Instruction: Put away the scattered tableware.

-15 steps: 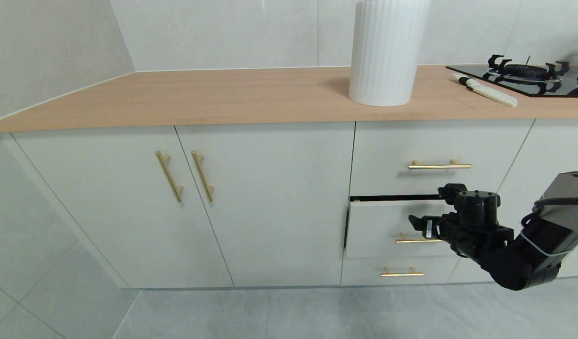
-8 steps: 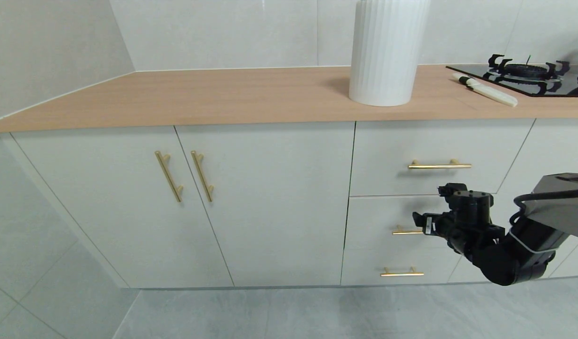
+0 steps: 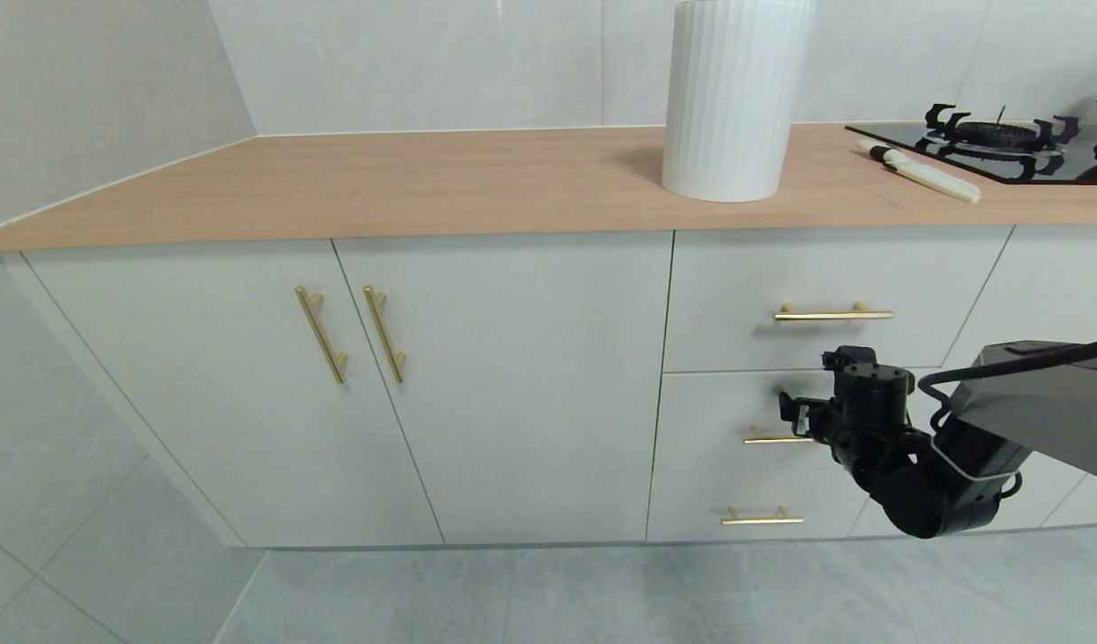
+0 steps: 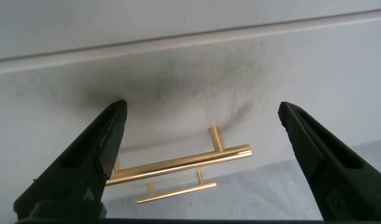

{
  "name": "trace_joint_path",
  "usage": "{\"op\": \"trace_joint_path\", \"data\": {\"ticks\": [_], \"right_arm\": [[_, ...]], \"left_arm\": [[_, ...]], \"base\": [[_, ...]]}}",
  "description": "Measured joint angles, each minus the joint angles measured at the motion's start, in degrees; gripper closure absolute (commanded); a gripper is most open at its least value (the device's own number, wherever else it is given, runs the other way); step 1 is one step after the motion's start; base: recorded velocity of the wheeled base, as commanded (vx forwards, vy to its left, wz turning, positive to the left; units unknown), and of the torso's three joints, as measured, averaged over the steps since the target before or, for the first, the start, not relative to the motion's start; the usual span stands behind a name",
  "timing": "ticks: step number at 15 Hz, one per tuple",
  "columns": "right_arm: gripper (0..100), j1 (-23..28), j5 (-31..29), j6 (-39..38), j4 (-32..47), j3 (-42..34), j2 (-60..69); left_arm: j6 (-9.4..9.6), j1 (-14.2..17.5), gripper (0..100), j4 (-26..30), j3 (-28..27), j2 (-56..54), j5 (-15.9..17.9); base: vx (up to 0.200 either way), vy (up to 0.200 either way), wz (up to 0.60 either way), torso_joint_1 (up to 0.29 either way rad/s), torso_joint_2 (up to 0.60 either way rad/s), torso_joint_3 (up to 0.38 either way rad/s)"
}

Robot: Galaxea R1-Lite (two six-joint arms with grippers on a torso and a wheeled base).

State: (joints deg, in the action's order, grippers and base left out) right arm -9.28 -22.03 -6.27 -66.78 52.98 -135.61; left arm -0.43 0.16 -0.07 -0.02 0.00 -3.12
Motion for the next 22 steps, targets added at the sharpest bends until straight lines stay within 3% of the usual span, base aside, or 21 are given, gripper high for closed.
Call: {"op": "trace_joint_path", "data": {"ticks": [4, 8, 13, 18, 20, 22], "right_arm": [[0, 0.18, -0.13, 0.11, -1.67, -1.72, 1.12], [0, -0.65, 0.38, 0.3, -1.49, -10.48, 11.04], [0, -1.13, -0.85, 0.9, -1.38, -23.1, 34.95], [0, -1.17, -1.4, 7.59, 0.18, -38.68, 63.72], [0, -0.63, -2.0, 10.17, 4.46, -43.7, 75.03], [0, 0.21, -3.54, 12.75, 13.76, -46.34, 87.02]], "left_arm": [[0.02, 0.0, 0, 0.0, 0.0, 0.0, -0.02], [0.0, 0.0, 0, 0.0, 0.02, 0.0, -0.07], [0.0, 0.0, 0, 0.0, 0.02, 0.0, -0.07], [0.0, 0.0, 0, 0.0, 0.0, 0.0, -0.02], [0.0, 0.0, 0, 0.0, 0.0, 0.0, -0.05], [-0.01, 0.0, 0, 0.0, -0.02, 0.0, -0.02]], "base": [[0.0, 0.0, 0.0, 0.0, 0.0, 0.0], [0.0, 0.0, 0.0, 0.0, 0.0, 0.0], [0.0, 0.0, 0.0, 0.0, 0.0, 0.0], [0.0, 0.0, 0.0, 0.0, 0.0, 0.0], [0.0, 0.0, 0.0, 0.0, 0.0, 0.0], [0.0, 0.0, 0.0, 0.0, 0.0, 0.0]]}}
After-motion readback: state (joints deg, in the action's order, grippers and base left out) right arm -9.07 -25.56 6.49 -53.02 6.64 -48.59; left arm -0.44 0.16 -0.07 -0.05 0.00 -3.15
